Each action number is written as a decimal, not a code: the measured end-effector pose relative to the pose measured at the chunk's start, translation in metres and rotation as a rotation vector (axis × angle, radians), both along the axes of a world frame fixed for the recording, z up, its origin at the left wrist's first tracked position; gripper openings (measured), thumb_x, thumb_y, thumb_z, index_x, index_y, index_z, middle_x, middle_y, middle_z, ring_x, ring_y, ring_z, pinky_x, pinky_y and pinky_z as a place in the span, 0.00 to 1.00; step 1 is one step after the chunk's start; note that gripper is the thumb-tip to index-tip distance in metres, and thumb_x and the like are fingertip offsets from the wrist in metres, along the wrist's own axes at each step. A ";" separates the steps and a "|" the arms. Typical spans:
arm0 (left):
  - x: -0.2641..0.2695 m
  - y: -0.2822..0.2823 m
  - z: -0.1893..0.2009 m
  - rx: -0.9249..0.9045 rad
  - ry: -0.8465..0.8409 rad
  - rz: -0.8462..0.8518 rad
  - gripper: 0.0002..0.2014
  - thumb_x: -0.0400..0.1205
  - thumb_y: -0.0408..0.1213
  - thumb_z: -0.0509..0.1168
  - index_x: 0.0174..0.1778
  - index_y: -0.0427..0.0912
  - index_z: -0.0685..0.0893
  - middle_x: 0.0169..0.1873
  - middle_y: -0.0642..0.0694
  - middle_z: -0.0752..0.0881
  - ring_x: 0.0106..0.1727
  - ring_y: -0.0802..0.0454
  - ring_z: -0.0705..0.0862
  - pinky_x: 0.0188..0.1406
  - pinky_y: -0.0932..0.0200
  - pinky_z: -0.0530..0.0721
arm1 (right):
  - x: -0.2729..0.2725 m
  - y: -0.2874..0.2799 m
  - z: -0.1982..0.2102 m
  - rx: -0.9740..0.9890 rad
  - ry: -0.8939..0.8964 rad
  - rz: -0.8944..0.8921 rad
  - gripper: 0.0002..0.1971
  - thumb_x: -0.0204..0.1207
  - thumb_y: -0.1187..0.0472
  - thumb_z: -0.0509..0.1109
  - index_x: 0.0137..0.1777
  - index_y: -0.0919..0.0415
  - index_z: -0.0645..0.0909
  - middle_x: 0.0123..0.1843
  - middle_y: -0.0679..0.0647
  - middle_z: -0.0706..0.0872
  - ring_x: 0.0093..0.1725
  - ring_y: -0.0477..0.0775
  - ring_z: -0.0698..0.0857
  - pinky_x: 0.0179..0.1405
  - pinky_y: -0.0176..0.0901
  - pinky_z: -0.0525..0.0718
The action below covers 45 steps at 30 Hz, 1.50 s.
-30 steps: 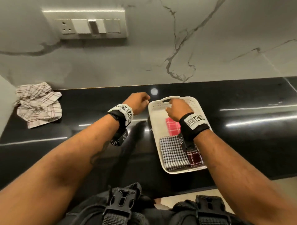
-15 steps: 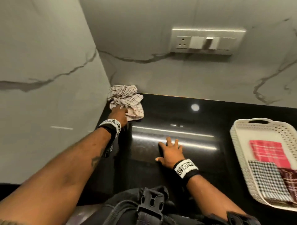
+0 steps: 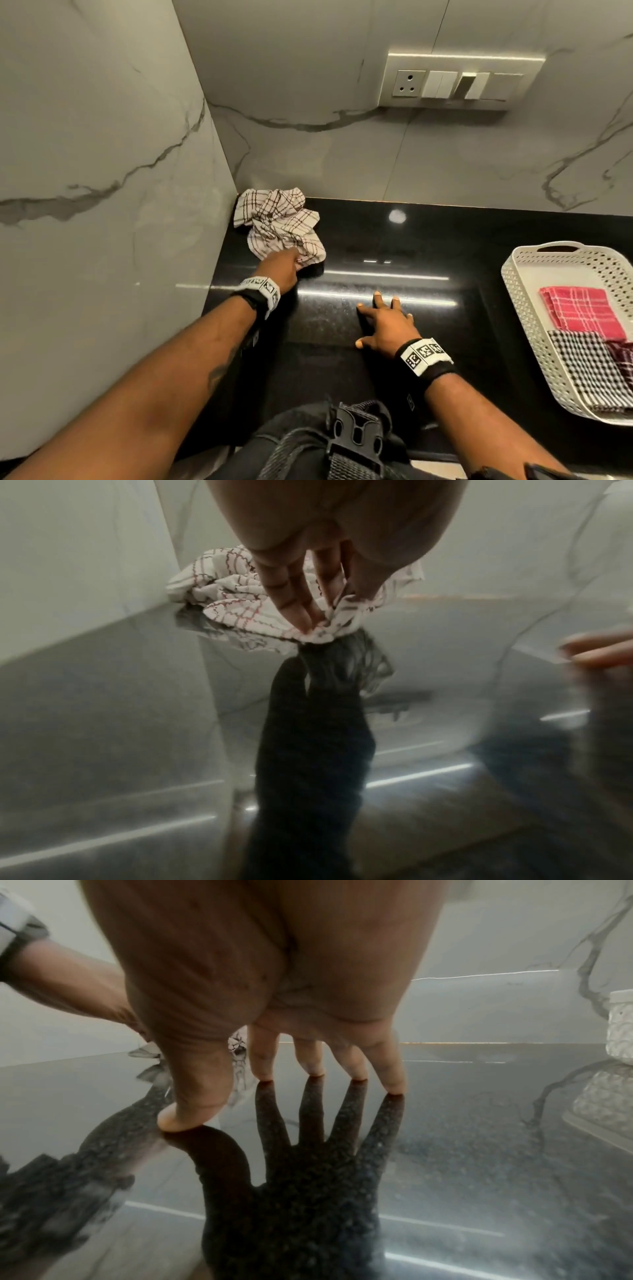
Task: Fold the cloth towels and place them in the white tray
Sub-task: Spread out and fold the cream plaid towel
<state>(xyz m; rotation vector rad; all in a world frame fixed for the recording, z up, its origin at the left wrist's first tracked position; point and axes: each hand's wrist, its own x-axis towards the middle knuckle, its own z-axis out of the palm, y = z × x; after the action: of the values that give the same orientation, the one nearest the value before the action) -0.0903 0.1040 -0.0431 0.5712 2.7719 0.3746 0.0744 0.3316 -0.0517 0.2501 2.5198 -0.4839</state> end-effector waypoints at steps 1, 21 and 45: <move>0.013 0.004 0.005 0.062 -0.039 -0.024 0.14 0.84 0.34 0.60 0.66 0.42 0.75 0.47 0.42 0.83 0.48 0.41 0.83 0.50 0.50 0.81 | 0.000 0.000 0.003 -0.007 0.005 -0.003 0.42 0.71 0.45 0.79 0.83 0.38 0.63 0.90 0.52 0.46 0.86 0.71 0.44 0.78 0.82 0.51; 0.086 0.021 0.026 0.428 -0.132 -0.107 0.15 0.88 0.55 0.55 0.48 0.51 0.81 0.42 0.53 0.85 0.43 0.55 0.84 0.50 0.44 0.86 | -0.013 -0.024 0.058 -0.979 0.497 -0.828 0.03 0.79 0.70 0.72 0.46 0.62 0.85 0.41 0.57 0.90 0.42 0.52 0.88 0.44 0.44 0.88; -0.025 0.018 0.120 -0.173 0.424 -0.385 0.07 0.83 0.46 0.69 0.56 0.57 0.88 0.50 0.50 0.86 0.53 0.48 0.83 0.54 0.52 0.83 | 0.030 0.104 0.158 -0.340 0.422 -0.326 0.03 0.78 0.57 0.75 0.48 0.53 0.89 0.44 0.50 0.91 0.46 0.48 0.90 0.49 0.44 0.89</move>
<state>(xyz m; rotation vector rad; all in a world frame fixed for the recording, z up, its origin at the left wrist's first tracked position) -0.1157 0.1222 0.0764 1.2325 2.9377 -0.0841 0.1041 0.4352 0.1067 0.4706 2.7460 -1.1897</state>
